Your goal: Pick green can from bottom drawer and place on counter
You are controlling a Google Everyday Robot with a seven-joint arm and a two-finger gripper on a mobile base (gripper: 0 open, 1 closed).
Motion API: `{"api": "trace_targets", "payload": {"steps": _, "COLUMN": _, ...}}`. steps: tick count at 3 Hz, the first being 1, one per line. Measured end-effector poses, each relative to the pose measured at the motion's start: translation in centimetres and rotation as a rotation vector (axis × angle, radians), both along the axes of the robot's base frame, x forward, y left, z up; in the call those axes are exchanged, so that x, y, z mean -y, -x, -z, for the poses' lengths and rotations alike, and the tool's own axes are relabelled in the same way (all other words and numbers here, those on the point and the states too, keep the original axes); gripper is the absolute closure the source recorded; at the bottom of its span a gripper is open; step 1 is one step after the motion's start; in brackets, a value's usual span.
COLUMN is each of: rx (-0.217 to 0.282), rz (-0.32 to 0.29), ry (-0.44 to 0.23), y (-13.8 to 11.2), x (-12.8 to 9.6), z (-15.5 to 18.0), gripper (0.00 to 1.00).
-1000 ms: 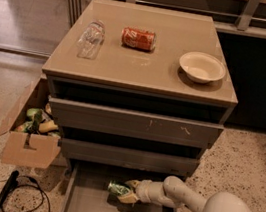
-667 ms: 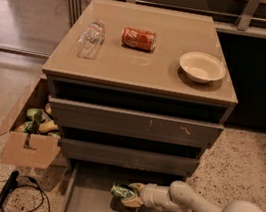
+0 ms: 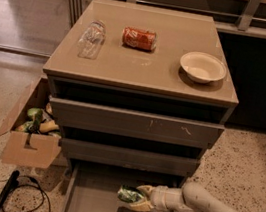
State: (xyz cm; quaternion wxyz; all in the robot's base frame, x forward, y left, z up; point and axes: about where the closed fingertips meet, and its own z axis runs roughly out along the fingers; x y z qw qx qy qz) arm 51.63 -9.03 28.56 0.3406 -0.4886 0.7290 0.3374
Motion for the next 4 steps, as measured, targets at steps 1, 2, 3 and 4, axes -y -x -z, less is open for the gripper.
{"api": "trace_targets", "payload": {"steps": 1, "rx": 0.011, "rz": -0.012, "ry": 0.025, "y": -0.8, "x": 2.1, "z": -4.5, "gripper": 1.00}}
{"api": "trace_targets", "payload": {"steps": 2, "rx": 0.042, "rz": -0.016, "ry": 0.040, "y": -1.9, "x": 2.5, "z": -6.4, "gripper": 1.00}}
{"api": "trace_targets", "payload": {"steps": 3, "rx": 0.043, "rz": -0.015, "ry": 0.040, "y": -1.9, "x": 2.5, "z": -6.5, "gripper": 1.00}}
{"api": "trace_targets", "payload": {"steps": 4, "rx": 0.065, "rz": 0.008, "ry": 0.034, "y": -0.3, "x": 2.7, "z": -8.9, "gripper": 1.00}}
